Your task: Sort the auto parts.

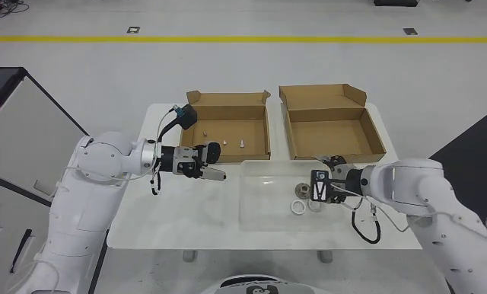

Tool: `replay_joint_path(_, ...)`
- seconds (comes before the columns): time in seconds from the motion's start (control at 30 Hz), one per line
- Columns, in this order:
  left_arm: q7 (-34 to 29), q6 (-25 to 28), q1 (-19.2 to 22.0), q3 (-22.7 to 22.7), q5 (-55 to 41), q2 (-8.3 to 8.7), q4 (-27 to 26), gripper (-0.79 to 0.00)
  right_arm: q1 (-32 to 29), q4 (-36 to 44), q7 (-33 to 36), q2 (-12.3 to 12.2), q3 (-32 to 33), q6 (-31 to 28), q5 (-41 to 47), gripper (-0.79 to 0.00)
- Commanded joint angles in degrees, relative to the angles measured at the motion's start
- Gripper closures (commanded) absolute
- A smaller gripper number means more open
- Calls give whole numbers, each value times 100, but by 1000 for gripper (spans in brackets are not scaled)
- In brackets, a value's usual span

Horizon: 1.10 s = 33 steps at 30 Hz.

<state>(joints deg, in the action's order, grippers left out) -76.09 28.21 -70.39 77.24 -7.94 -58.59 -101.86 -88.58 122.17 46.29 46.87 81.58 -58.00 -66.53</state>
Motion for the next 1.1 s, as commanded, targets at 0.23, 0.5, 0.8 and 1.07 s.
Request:
replay_joint_path(0.23, 0, 0, 0, 0, 0, 0, 0, -785, 863, -218, 2, -784, -1250, 0, 296, -785)
replay_joint_path(0.5, 0, 0, 0, 0, 0, 0, 0, -785, 2236, -343, 580, -1379, -2666, 579, 1499, -785)
replay_joint_path(0.8, 0, 0, 0, 0, 0, 0, 0, -785, 4108, -563, 1347, -1531, -4609, 1346, 2815, -785)
replay_joint_path(1.07, 0, 0, 0, 0, 0, 0, 0, -785, 5270, -1073, 1674, -1249, -5849, 1674, 3291, -539)
